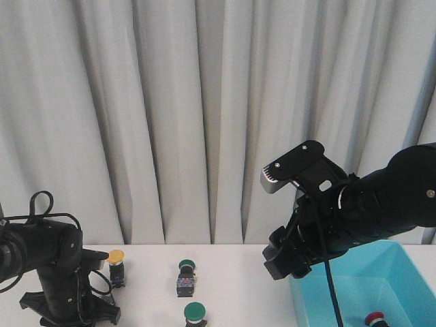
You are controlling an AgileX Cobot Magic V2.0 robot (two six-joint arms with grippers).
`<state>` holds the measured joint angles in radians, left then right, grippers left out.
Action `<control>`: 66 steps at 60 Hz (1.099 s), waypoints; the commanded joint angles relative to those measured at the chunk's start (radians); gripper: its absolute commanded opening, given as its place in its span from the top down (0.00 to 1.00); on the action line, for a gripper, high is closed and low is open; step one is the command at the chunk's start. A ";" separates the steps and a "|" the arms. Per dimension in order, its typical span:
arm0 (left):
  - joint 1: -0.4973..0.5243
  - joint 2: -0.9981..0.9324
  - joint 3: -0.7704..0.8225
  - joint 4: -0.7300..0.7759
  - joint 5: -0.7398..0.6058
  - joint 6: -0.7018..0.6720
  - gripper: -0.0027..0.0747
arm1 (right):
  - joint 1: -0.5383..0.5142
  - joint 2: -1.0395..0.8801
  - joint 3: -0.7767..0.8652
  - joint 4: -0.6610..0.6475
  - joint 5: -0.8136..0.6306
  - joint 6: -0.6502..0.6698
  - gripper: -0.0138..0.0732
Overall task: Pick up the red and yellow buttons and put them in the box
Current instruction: 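Lower the left gripper onto the yellow-capped button and grasp it, then lift the yellow button and pass it to the right gripper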
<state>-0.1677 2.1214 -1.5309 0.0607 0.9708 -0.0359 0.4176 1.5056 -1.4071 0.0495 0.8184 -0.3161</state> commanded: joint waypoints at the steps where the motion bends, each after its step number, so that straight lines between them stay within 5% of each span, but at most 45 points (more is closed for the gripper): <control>1: -0.001 -0.079 -0.025 -0.023 -0.027 0.015 0.97 | 0.002 -0.041 -0.029 -0.001 -0.048 0.001 0.28; 21: -0.005 -0.255 -0.025 -0.270 -0.118 0.095 0.97 | 0.002 -0.041 -0.029 -0.002 -0.066 -0.071 0.28; 38: -0.005 -0.427 -0.025 -0.905 -0.042 0.480 0.97 | 0.002 -0.040 -0.029 0.177 -0.087 -0.489 0.28; 50: -0.006 -0.458 -0.025 -1.261 0.103 0.548 0.97 | 0.002 -0.040 -0.029 0.384 -0.093 -0.714 0.28; 66: -0.042 -0.462 -0.025 -1.343 0.151 0.548 0.97 | 0.002 -0.040 -0.029 0.415 -0.085 -0.834 0.28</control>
<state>-0.1925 1.7124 -1.5309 -1.1919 1.1158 0.5069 0.4206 1.5056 -1.4071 0.4273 0.7817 -1.1056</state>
